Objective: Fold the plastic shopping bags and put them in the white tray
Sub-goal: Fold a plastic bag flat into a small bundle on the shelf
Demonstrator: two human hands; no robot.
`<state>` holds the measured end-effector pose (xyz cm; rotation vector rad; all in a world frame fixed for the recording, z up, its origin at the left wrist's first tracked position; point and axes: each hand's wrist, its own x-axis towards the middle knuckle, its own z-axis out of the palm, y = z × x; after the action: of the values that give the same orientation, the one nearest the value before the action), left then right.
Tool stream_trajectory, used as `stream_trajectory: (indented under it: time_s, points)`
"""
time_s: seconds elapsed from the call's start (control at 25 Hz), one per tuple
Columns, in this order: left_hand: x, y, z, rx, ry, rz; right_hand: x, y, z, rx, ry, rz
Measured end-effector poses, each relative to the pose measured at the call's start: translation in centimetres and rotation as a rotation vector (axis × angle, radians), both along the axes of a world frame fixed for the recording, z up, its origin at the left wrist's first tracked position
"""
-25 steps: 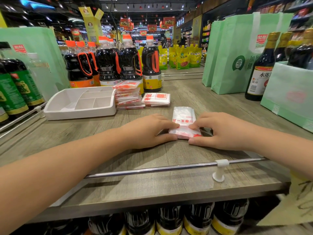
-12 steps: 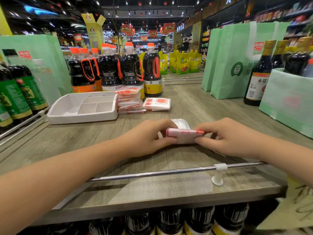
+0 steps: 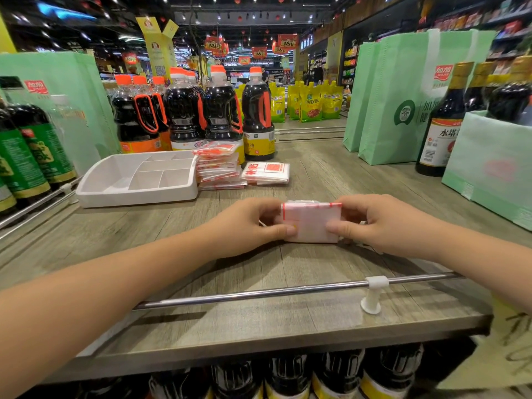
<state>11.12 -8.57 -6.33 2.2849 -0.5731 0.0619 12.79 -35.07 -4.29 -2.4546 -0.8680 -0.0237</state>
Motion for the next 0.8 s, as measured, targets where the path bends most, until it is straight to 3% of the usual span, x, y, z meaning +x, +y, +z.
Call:
stream_trajectory:
  time_s: [0.16,0.44,0.64,0.8]
  points:
    - [0.3,-0.9,-0.2,0.023,-0.017,0.143,0.5,0.7,-0.3,0.007,-0.031,-0.07]
    - [1.0,-1.7,-0.8,0.242,-0.147,0.212,0.6,1.3,-0.5,-0.278,-0.14,-0.099]
    - [1.3,-1.2,-1.1,0.284,-0.298,0.097,0.2,1.4,-0.3,-0.466,-0.207,-0.12]
    - [1.2,-0.4,-1.3,0.361,-0.386,-0.022,0.1,1.2,-0.1,-0.482,-0.274,-0.12]
